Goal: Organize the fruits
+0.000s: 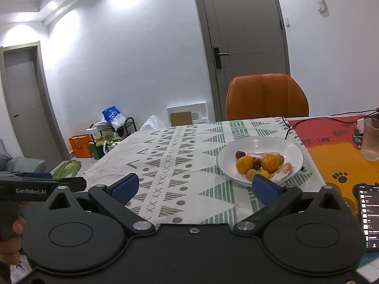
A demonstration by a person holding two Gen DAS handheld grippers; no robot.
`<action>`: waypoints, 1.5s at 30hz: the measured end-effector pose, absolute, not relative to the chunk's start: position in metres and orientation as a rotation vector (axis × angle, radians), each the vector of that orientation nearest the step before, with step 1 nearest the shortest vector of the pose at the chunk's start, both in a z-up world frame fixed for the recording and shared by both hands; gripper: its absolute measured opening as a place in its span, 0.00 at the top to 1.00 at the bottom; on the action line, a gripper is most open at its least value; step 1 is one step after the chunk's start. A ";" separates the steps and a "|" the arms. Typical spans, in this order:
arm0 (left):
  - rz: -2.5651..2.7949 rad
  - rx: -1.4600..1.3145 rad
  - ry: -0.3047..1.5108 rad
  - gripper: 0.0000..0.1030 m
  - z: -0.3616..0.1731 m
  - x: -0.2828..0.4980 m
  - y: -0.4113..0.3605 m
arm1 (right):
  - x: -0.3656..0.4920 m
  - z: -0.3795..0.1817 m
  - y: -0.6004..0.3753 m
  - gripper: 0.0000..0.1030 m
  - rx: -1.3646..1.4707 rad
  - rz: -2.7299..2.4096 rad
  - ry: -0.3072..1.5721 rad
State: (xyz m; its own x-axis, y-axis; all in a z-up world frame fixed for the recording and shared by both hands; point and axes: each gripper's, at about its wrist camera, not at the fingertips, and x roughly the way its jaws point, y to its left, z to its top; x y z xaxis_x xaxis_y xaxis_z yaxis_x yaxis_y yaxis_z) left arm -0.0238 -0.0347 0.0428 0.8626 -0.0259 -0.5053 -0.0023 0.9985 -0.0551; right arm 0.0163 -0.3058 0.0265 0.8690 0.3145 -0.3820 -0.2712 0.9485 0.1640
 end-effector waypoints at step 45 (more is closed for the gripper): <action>0.012 -0.058 0.450 0.00 0.057 -0.075 -0.018 | -0.027 0.044 -0.294 0.00 0.095 0.402 0.400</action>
State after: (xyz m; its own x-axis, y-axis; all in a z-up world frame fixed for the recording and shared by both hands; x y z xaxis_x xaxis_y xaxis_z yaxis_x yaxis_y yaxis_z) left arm -0.0749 -0.0183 0.0568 0.9002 -0.0017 -0.4355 -0.0242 0.9983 -0.0538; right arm -0.0266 -0.2936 0.0439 0.8436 0.3983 -0.3600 -0.3612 0.9172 0.1684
